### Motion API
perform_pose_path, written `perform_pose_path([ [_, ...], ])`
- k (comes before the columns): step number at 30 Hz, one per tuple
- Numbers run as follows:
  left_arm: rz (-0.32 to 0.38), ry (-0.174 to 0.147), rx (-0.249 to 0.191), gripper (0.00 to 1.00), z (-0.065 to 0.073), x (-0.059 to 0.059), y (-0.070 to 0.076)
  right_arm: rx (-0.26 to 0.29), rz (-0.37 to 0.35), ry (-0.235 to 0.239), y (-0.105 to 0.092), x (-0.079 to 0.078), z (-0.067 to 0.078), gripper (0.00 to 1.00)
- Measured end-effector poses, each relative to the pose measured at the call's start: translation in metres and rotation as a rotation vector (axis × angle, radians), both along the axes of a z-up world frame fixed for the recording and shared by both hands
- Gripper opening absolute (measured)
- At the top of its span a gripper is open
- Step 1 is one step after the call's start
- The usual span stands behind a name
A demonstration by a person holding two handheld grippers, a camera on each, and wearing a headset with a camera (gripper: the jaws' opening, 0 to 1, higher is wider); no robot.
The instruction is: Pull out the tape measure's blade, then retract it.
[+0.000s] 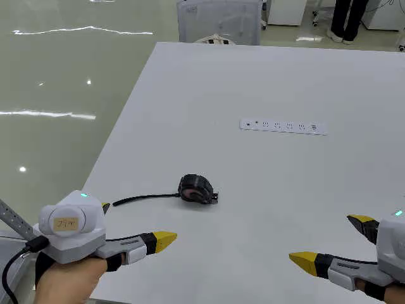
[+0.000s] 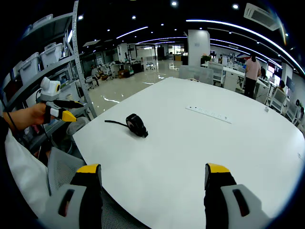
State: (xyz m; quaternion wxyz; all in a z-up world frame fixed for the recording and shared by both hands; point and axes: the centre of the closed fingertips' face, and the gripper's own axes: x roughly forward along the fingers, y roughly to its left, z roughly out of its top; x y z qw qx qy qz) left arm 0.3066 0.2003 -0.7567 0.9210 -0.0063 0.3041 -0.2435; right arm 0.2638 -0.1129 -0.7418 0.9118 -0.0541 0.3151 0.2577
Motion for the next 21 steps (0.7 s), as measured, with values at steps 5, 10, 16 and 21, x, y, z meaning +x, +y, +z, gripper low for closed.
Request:
perform_pose_path([
  [5, -0.004, -0.001, 0.006, 1.0, -0.0004, 0.0005, 0.0012, -0.001, 0.004, 0.005, 0.0031, 0.0012, -0.0012, 0.92],
  [10, -0.009, -0.001, 0.027, 1.0, -0.0017, 0.0004, 0.0035, -0.004, 0.005, 0.017, 0.0041, 0.0005, -0.0045, 0.92],
  [16, -0.009, -0.001, 0.03, 1.0, -0.0014, 0.0001, 0.0044, -0.008, 0.004, 0.025, 0.004, 0.0005, -0.0072, 0.91],
  [21, -0.017, -0.01, 0.036, 1.0, -0.0012, 0.0008, 0.0041, -0.01, 0.005, 0.022, 0.004, 0.0021, -0.0072, 0.91],
])
